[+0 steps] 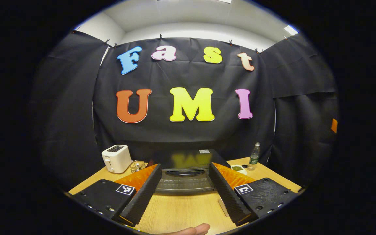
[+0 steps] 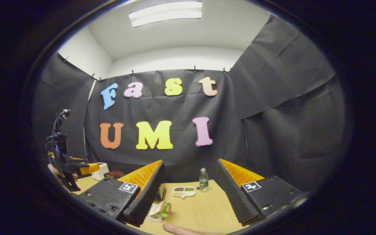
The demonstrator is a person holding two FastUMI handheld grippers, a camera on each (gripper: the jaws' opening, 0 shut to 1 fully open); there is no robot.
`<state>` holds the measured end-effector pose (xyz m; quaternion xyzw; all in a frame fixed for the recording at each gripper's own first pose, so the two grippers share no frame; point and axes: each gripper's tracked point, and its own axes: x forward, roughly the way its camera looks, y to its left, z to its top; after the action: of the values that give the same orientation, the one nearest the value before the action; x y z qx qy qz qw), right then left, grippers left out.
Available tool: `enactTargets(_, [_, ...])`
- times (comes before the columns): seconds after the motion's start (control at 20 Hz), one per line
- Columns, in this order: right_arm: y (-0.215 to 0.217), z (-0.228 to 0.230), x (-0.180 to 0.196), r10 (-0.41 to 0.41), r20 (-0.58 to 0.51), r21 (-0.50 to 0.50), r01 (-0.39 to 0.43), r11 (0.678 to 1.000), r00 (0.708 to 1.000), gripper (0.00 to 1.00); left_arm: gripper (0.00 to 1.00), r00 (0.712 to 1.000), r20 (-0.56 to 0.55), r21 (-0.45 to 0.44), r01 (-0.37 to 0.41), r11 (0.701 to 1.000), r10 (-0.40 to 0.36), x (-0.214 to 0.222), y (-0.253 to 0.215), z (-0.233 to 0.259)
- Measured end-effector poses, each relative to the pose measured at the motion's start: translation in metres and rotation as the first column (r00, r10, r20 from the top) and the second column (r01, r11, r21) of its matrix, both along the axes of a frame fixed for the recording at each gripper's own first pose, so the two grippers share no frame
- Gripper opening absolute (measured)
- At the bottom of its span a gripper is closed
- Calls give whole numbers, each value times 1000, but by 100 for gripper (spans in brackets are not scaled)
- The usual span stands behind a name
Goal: Open the electric oven with the left hand, put the food in, and close the electric oven.
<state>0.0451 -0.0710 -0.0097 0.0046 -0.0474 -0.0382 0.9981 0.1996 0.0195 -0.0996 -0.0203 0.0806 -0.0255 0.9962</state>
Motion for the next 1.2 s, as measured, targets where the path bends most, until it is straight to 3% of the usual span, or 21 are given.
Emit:
enactTargets(0.15, [-17,-6,4,-43,12,-22,44,999,999,96,95,997,-75,-3,8,1000,-8,52,-4,-35])
enactTargets(0.35, [-21,-19,11,-20,-19,-31,19,999,1000,100,95,986,-166,27,15,1000,-10,97,-9,-75])
enactTargets(0.4, [-26,-20,13,-20,-21,-39,19,999,1000,96,95,985,-174,38,15,999,-8,106,-10,-81])
enactTargets(0.65, [-42,-26,16,-38,-24,-31,37,999,999,97,95,985,-175,58,9,998,1,142,-15,-97])
enactTargets(0.7, [-44,-28,16,-37,-22,-26,37,999,999,97,95,982,-188,53,19,998,-9,146,-19,-103])
enactTargets(0.75, [-44,-28,15,-35,-21,-27,34,999,999,97,89,980,-200,57,15,998,-4,148,-20,-107])
enactTargets(0.8, [-46,-30,15,-34,-17,-32,33,999,999,97,95,977,-212,67,6,998,9,150,-18,-110])
enactTargets(1.2, [-54,-35,11,-33,-14,-19,32,999,999,97,99,952,-305,23,-11,1000,18,140,-14,-132])
